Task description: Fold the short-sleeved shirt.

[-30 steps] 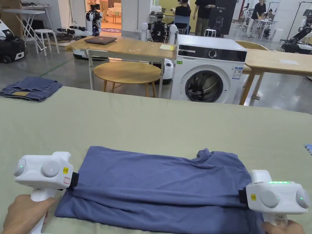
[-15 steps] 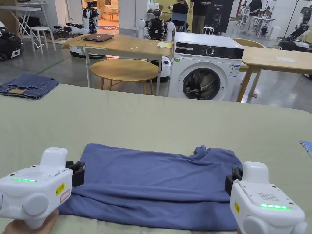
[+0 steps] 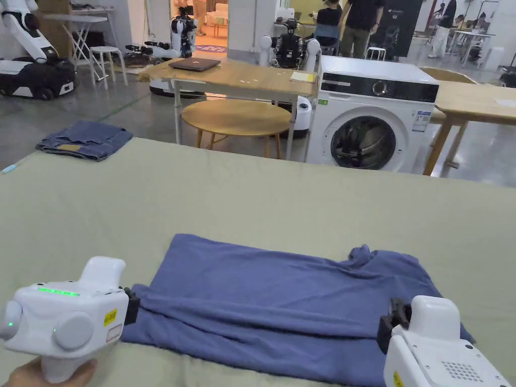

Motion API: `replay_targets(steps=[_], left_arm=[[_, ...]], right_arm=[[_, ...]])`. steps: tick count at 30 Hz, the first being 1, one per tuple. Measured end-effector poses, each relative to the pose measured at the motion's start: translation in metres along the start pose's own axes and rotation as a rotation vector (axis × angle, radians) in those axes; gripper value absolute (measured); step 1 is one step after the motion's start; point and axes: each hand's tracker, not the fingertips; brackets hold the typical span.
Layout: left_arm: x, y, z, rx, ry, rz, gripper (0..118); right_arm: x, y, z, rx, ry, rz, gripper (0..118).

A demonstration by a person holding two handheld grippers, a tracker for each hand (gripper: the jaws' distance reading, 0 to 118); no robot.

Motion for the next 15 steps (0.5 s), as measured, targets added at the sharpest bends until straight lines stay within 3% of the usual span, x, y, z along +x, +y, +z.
replay_targets(steps=[4,5,7,8,11,15], left_arm=[[-0.019,0.008,-0.032,-0.181,-0.038,0.033,0],[-0.024,0.011,-0.04,-0.218,-0.067,0.061,6],[-0.03,0.016,-0.056,-0.283,-0.09,0.104,35],[-0.024,0.015,-0.054,-0.299,-0.108,0.13,38],[-0.02,0.013,-0.073,-0.357,-0.107,0.179,43],[0.002,0.003,-0.074,-0.359,-0.029,0.127,46]], right_arm=[[0.005,-0.003,-0.002,-0.036,-0.002,0.01,0],[0.005,-0.003,-0.003,-0.043,-0.008,0.005,0],[0.009,-0.005,-0.004,-0.056,-0.013,0.003,0],[0.011,-0.006,-0.004,-0.06,-0.02,0.004,0],[0.016,-0.011,-0.005,-0.08,-0.035,0.019,0],[0.026,-0.018,-0.006,-0.109,-0.054,0.024,0]])
